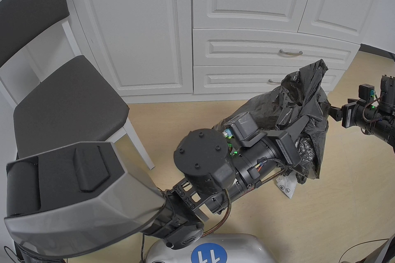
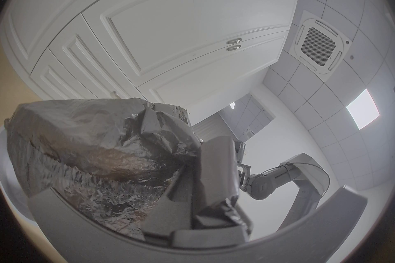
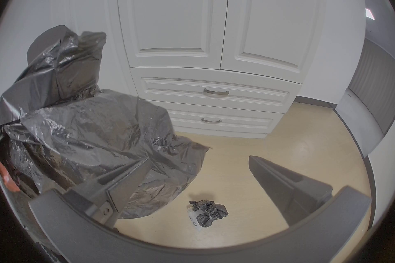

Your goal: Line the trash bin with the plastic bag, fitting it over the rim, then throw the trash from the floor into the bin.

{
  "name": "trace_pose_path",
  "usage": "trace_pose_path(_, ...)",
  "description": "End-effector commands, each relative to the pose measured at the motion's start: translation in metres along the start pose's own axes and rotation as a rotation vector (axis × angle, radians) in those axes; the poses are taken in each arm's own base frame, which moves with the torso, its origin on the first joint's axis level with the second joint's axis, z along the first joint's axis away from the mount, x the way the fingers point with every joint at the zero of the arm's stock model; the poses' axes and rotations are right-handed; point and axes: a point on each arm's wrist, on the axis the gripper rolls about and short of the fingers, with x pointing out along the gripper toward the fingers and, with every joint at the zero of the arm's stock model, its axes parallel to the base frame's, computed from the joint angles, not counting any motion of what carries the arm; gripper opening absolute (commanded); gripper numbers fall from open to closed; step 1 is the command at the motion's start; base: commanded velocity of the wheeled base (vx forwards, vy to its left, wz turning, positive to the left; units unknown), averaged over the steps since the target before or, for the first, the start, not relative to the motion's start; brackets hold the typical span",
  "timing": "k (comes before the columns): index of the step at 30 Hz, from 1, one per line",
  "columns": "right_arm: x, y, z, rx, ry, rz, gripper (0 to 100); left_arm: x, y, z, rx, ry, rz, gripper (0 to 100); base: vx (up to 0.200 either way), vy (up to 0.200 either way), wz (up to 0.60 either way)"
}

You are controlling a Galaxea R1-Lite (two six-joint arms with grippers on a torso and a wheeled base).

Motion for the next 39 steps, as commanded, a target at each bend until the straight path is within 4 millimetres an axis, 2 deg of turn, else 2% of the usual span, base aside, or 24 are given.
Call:
trace_pose_path(1, 0.0, 0.0, 0.0, 0.0, 0.001, 0.0, 100, -0.006, 0.011, -0.006, -0.01, 0.012, 0.05, 0, 0.0, 0.0, 0.0)
trace_pose_path(3, 0.001, 0.0, -0.001, 0.0, 0.004, 0.001, 100, -0.009, 0.014, -0.008, -0.015, 0.015, 0.076, 0, 0.0, 0.0, 0.0)
trace_pose_path(5, 0.003, 0.0, -0.003, 0.001, 0.012, 0.002, 100, -0.031, 0.029, -0.017, -0.056, 0.034, 0.206, 0, 0.0, 0.0, 0.0)
trace_pose_path(8, 0.005, 0.0, -0.003, 0.0, 0.016, 0.004, 100, -0.045, 0.037, -0.022, -0.111, 0.028, 0.301, 0, 0.0, 0.0, 0.0)
trace_pose_path(13, 0.007, 0.0, -0.005, -0.001, 0.024, 0.005, 100, -0.06, 0.064, -0.033, -0.193, -0.004, 0.44, 0, 0.0, 0.0, 0.0)
trace_pose_path(18, 0.015, 0.004, -0.012, -0.005, 0.052, 0.023, 100, -0.059, 0.077, -0.037, -0.23, -0.064, 0.497, 0, 0.0, 0.0, 0.0)
trace_pose_path(21, 0.022, 0.005, -0.017, -0.004, 0.074, 0.023, 100, -0.055, 0.078, -0.032, -0.225, -0.1, 0.495, 0, 0.0, 0.0, 0.0)
trace_pose_path(23, 0.032, 0.005, -0.018, -0.001, 0.074, 0.023, 100, -0.048, 0.073, -0.025, -0.219, -0.132, 0.475, 0, 0.0, 0.0, 0.0)
trace_pose_path(26, 0.036, 0.0, -0.018, 0.004, 0.058, 0.005, 100, -0.04, 0.054, -0.021, -0.213, -0.139, 0.422, 0, 0.0, 0.0, 0.0)
trace_pose_path(30, 0.034, -0.003, -0.017, 0.006, 0.053, -0.004, 100, -0.034, 0.029, -0.031, -0.213, -0.102, 0.361, 0, 0.0, 0.0, 0.0)
trace_pose_path(31, 0.034, -0.003, -0.017, 0.006, 0.053, -0.004, 100, -0.034, 0.029, -0.031, -0.213, -0.102, 0.361, 0, 0.0, 0.0, 0.0)
trace_pose_path(33, 0.033, -0.005, -0.016, 0.008, 0.05, -0.009, 100, -0.031, 0.012, -0.038, -0.225, -0.081, 0.323, 0, 0.0, 0.0, 0.0)
trace_pose_path(34, 0.033, -0.005, -0.016, 0.008, 0.05, -0.009, 100, -0.031, 0.012, -0.038, -0.225, -0.081, 0.323, 0, 0.0, 0.0, 0.0)
trace_pose_path(35, 0.033, -0.006, -0.015, 0.008, 0.047, -0.011, 100, -0.029, -0.005, -0.039, -0.233, -0.072, 0.285, 0, 0.0, 0.0, 0.0)
trace_pose_path(39, 0.034, -0.007, -0.017, 0.01, 0.052, -0.015, 100, -0.026, -0.026, -0.042, -0.213, -0.056, 0.238, 0, 0.0, 0.0, 0.0)
